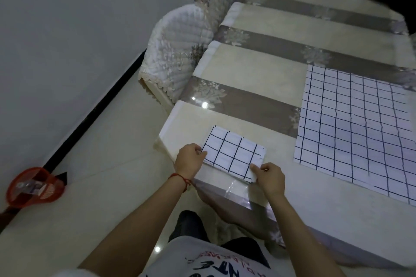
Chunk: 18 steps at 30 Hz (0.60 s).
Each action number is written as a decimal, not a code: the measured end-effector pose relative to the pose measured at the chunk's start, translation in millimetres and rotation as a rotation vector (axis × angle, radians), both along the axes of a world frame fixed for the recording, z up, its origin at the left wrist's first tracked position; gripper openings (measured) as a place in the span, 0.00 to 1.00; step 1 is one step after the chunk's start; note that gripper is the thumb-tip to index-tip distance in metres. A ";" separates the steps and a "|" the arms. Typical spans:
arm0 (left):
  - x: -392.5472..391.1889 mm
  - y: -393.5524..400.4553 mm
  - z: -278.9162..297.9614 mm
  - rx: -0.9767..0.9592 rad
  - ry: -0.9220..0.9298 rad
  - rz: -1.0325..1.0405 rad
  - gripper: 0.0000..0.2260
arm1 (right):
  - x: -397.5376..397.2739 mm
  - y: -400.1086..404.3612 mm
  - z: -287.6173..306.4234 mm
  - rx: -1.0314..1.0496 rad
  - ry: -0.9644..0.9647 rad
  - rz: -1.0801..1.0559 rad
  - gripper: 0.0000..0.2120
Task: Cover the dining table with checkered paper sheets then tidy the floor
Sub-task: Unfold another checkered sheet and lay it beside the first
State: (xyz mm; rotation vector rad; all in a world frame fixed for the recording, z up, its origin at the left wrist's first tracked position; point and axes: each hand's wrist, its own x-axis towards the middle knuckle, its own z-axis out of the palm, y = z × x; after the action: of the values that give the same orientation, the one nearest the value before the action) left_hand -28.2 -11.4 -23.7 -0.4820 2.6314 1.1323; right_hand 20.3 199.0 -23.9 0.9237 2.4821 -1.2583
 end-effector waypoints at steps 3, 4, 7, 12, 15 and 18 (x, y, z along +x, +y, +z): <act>-3.9 -1.6 -2.1 -0.028 0.014 0.012 0.09 | -4.4 -4.5 1.2 0.019 -0.002 -0.039 0.13; -4.2 -2.3 -3.0 -0.025 0.014 0.006 0.08 | -5.7 -5.7 2.2 0.025 0.000 -0.038 0.13; -5.0 -4.2 -5.3 -0.008 0.029 -0.018 0.05 | -7.3 -6.8 6.3 0.075 0.017 0.010 0.15; -9.4 -4.7 -2.7 0.036 0.105 -0.072 0.05 | -4.2 -8.2 12.4 0.151 0.022 0.034 0.23; -10.8 -2.9 9.0 0.133 0.215 -0.108 0.06 | -0.6 -8.8 17.4 0.223 -0.013 0.013 0.21; -13.6 0.4 30.1 0.304 0.255 -0.086 0.08 | -0.7 -10.3 29.2 0.307 -0.008 -0.010 0.15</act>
State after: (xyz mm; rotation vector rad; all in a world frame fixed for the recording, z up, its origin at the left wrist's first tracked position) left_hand -41.8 -11.0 6.4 -0.1714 2.5829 1.6221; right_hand 19.6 188.7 5.3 1.0054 2.7153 -0.8867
